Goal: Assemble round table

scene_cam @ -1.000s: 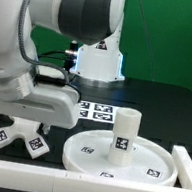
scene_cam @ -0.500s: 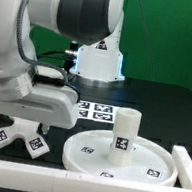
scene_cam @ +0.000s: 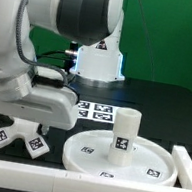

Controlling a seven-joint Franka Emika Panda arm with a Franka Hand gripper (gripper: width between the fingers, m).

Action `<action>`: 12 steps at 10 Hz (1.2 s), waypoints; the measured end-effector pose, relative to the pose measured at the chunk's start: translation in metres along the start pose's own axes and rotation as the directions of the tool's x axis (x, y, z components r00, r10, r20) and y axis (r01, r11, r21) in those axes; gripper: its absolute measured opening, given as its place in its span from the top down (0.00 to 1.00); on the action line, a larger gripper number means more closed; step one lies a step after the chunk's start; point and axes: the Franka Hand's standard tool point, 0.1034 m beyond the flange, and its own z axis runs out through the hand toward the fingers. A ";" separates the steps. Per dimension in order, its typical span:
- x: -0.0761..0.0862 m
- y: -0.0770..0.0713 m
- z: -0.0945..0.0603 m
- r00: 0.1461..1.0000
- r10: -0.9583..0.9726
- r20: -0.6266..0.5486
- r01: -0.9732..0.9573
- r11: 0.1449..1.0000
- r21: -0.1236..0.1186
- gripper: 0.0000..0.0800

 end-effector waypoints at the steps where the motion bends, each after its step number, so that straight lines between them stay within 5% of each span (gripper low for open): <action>1: -0.001 -0.006 0.001 1.000 -0.019 -0.007 0.019 1.000 -0.004 0.19; 3: -0.001 -0.005 0.004 0.997 -0.073 -0.030 0.072 0.997 -0.019 0.19; 12: -0.006 0.011 0.007 0.998 -0.056 -0.027 0.056 0.998 -0.009 0.19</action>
Offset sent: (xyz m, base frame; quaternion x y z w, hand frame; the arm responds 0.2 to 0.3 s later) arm -0.0101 -0.0064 -0.0089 -0.0115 0.0212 -0.0490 0.9985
